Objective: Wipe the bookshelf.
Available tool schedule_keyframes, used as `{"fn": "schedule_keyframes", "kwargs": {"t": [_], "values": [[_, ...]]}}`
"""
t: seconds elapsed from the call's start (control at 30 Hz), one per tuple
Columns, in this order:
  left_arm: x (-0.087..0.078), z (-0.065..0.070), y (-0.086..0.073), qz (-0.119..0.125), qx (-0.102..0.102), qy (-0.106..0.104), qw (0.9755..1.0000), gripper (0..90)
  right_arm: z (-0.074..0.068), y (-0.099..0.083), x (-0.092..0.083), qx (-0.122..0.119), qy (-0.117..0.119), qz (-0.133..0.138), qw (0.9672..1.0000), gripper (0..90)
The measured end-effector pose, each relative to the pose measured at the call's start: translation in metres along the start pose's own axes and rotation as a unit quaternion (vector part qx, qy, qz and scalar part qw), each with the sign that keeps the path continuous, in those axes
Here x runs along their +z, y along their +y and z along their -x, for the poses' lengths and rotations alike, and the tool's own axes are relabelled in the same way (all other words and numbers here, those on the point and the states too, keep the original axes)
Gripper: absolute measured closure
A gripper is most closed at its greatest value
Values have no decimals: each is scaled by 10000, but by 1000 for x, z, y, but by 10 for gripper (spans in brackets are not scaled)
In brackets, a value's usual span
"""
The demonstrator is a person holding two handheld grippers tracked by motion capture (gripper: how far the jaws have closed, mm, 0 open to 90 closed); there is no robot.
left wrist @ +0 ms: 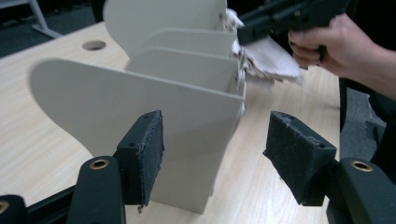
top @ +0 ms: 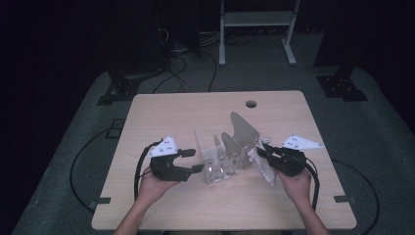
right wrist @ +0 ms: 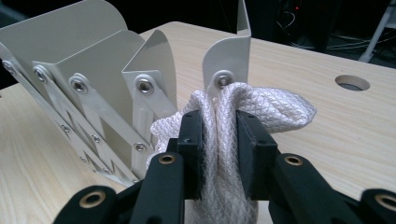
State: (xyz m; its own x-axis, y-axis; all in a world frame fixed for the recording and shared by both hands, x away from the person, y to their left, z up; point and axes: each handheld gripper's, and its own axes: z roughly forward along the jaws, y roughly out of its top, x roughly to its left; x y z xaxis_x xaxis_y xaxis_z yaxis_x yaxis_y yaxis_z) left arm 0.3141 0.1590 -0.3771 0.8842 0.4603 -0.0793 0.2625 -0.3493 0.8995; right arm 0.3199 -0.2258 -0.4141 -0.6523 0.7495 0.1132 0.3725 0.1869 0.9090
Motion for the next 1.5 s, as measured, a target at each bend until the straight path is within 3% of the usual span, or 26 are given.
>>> {"fn": "schedule_keyframes", "kwargs": {"t": [0.37, 1.03, 1.23, 1.33, 1.5], "values": [[-4, -15, 19, 181, -90, 207, 9996, 312, -2, -6, 1, 76, 75, 48, 9999, 723], [18, -50, 37, 209, -299, 452, 9983, 232, 1, -7, 1, 91, 60, 66, 9999, 723], [24, -57, 40, 140, -381, 457, 9981, 242, 1, -8, 1, 101, 60, 67, 9999, 723], [26, -61, 39, 57, -422, 413, 9982, 307, 1, -8, 1, 108, 57, 70, 9999, 723], [28, -69, 38, 24, -539, 432, 9976, 317, 2, -8, 1, 110, 61, 71, 9999, 723]]}}
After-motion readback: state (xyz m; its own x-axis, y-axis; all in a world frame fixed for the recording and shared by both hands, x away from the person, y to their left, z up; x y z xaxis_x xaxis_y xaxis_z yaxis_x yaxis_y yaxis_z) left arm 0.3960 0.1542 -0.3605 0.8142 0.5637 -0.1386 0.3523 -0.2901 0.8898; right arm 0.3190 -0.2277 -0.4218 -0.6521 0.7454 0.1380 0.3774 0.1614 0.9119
